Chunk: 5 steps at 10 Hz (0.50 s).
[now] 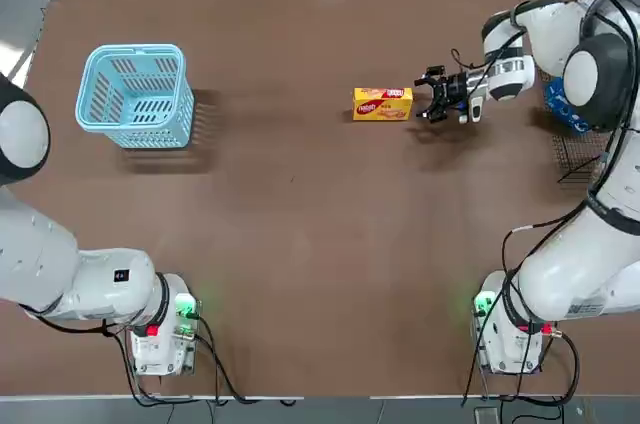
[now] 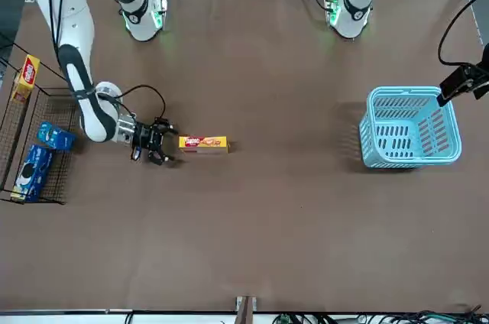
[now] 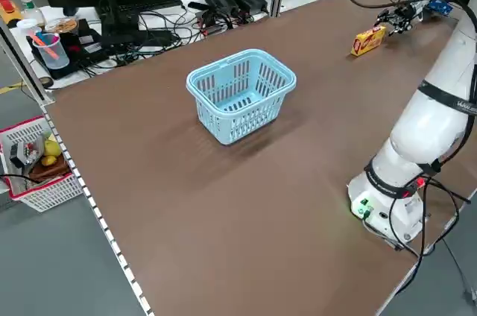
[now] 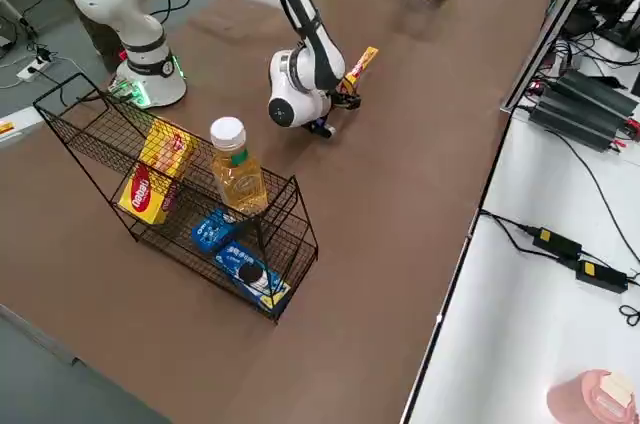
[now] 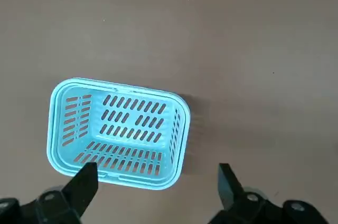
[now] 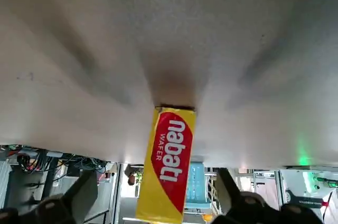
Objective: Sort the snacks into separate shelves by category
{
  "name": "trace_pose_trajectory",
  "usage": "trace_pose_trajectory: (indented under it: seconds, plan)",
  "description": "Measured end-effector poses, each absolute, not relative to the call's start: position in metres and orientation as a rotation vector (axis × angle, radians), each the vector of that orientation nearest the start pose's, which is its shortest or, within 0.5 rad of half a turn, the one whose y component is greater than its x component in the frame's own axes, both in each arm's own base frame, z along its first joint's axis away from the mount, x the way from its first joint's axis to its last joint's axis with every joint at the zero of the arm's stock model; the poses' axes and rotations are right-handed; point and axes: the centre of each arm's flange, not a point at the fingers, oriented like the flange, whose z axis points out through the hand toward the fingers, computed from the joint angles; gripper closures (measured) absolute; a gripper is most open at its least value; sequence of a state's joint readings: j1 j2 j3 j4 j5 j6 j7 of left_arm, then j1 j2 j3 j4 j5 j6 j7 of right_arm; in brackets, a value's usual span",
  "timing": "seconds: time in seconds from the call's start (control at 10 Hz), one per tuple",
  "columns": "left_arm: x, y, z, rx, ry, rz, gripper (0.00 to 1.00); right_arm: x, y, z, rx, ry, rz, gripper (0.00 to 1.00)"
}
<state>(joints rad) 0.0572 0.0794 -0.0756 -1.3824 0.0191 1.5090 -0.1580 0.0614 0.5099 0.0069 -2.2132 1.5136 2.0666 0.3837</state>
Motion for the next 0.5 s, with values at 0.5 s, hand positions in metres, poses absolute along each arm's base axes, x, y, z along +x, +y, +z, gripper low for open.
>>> trace_pose_trajectory:
  seconds: [0.5]
  plan:
    - [0.573,-0.003,0.663,-3.123,-0.232,-0.078,0.0,0.502,0.11,0.129,-1.532,1.53,0.839,0.01]
